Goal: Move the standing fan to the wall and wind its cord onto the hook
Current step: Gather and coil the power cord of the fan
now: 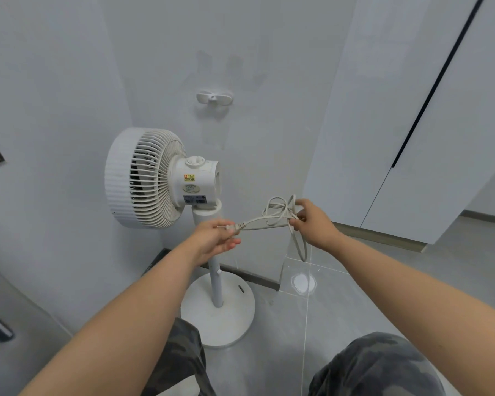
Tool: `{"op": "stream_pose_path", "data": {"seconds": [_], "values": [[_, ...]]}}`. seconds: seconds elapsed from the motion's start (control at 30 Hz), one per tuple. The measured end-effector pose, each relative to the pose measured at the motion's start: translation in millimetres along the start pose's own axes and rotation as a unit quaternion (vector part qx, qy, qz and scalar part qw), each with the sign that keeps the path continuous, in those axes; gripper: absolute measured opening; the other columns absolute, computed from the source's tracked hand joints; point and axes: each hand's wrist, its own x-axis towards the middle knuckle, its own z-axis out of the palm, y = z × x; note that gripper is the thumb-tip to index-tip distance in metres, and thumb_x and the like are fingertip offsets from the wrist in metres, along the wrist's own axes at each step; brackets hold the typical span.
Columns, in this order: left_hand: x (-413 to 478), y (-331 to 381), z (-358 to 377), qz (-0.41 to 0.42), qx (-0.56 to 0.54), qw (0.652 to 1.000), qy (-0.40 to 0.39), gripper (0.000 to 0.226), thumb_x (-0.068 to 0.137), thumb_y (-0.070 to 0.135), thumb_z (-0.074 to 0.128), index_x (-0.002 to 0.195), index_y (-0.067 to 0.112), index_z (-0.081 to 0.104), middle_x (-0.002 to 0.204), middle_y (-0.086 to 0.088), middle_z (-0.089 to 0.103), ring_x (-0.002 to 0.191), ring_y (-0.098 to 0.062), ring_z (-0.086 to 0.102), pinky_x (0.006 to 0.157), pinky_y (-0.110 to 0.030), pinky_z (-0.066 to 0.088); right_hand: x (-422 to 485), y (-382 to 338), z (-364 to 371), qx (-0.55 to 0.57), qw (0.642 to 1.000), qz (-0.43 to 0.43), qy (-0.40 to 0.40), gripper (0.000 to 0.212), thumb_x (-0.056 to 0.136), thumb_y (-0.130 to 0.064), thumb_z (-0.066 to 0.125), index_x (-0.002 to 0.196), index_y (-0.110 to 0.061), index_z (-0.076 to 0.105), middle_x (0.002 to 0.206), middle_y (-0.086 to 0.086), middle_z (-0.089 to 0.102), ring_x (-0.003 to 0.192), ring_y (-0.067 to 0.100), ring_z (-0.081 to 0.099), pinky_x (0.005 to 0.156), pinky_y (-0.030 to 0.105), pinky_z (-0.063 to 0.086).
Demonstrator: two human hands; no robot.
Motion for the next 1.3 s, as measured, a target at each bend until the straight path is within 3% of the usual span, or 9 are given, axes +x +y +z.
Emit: {"op": "stream_pose_path", "data": {"seconds": [0.13,0.23,0.33,0.47,0.63,0.83,1.07,1.2,1.3], "values": [[2.2,9.6,-7.3,0.051,0.082,0.995,0.036,0.029,0.086,-0.004,0.059,0.115,0.001,0.053,0.08,-0.011,0.063,0.046,-0.006,0.064,0.047,-0.014,0.052,-9.5,-4.5,-2.2,-0.066,0.993,-0.091,0.021,0.07,0.093,-0.007,0.05,0.147,-0.036,0.017,0.103,0.001,0.05,0.091,0.024,0.055,0.084,0.035,0.045],[3.3,16.8,-3.5,0.078,0.076,0.991,0.072,0.02,0.083,-0.001,0.065,0.1,0.003,0.056,0.076,-0.013,0.065,0.045,-0.006,0.064,0.047,-0.013,0.052,-10.7,-5.1,-4.7,-0.155,0.978,-0.142,-0.008,0.06,0.092,0.001,0.04,0.14,-0.034,0.039,0.111,0.005,0.053,0.099,0.025,0.054,0.081,0.032,0.044],[4.1,21.8,4.9,0.109,0.035,0.989,0.094,0.012,0.082,-0.002,0.065,0.083,0.006,0.057,0.072,-0.013,0.064,0.043,-0.005,0.064,0.047,-0.012,0.051,-9.7,-4.2,-5.1,-0.134,0.983,-0.126,-0.024,0.045,0.091,-0.001,0.044,0.129,-0.024,0.056,0.111,0.005,0.059,0.095,0.02,0.054,0.08,0.024,0.04],[7.7,27.5,16.2,0.149,0.044,0.981,0.12,0.017,0.079,-0.006,0.067,0.09,0.003,0.057,0.069,-0.011,0.063,0.041,-0.003,0.062,0.046,-0.011,0.05,-6.9,-9.2,-6.6,-0.064,0.994,-0.09,0.009,0.027,0.087,-0.013,0.06,0.113,-0.02,0.064,0.091,-0.001,0.058,0.082,0.016,0.052,0.079,0.027,0.045],[4.2,33.1,28.7,0.209,0.165,0.952,0.148,0.018,0.076,0.002,0.073,0.089,0.006,0.062,0.066,-0.005,0.063,0.051,-0.011,0.06,0.059,-0.021,0.054,-3.3,-17.6,-9.3,-0.029,0.997,-0.066,0.032,0.012,0.088,-0.017,0.063,0.092,-0.014,0.074,0.079,0.012,0.062,0.072,0.021,0.05,0.066,0.028,0.039],[3.2,33.0,46.3,0.25,0.263,0.927,0.091,0.018,0.074,-0.002,0.073,0.09,0.002,0.067,0.066,-0.005,0.062,0.048,-0.008,0.058,0.052,-0.012,0.049,1.5,-33.0,-14.7,-0.01,0.997,-0.065,0.03,0.015,0.086,-0.02,0.066,0.095,-0.015,0.076,0.084,-0.004,0.062,0.077,0.008,0.051,0.068,0.021,0.038],[0.9,30.9,60.5,0.248,0.302,0.92,0.029,0.018,0.074,-0.002,0.073,0.092,0.001,0.073,0.068,-0.005,0.063,0.045,-0.001,0.056,0.05,-0.01,0.046,6.4,-44.5,-20.3,-0.056,0.998,-0.031,0.02,0.018,0.08,-0.026,0.072,0.076,-0.009,0.076,0.071,0.008,0.069,0.064,0.016,0.055,0.062,0.028,0.045],[-1.4,28.9,59.5,0.219,0.255,0.942,0.013,0.016,0.083,0.003,0.062,0.095,0.004,0.074,0.066,0.0,0.066,0.053,-0.006,0.058,0.06,-0.016,0.051,8.4,-47.1,-17.9,-0.055,0.998,-0.01,0.024,0.026,0.078,-0.032,0.074,0.078,-0.007,0.076,0.059,0.003,0.061,0.053,0.011,0.049,0.055,0.024,0.041],[-3.6,27.2,57.6,0.216,0.258,0.942,0.008,0.006,0.078,0.018,0.073,0.082,0.014,0.074,0.068,0.003,0.067,0.06,-0.008,0.058,0.068,-0.024,0.052,9.3,-48.5,-14.5,-0.042,0.999,0.008,0.022,0.028,0.076,-0.032,0.076,0.076,-0.005,0.075,0.061,0.006,0.062,0.05,0.013,0.049,0.06,0.029,0.045]]}}
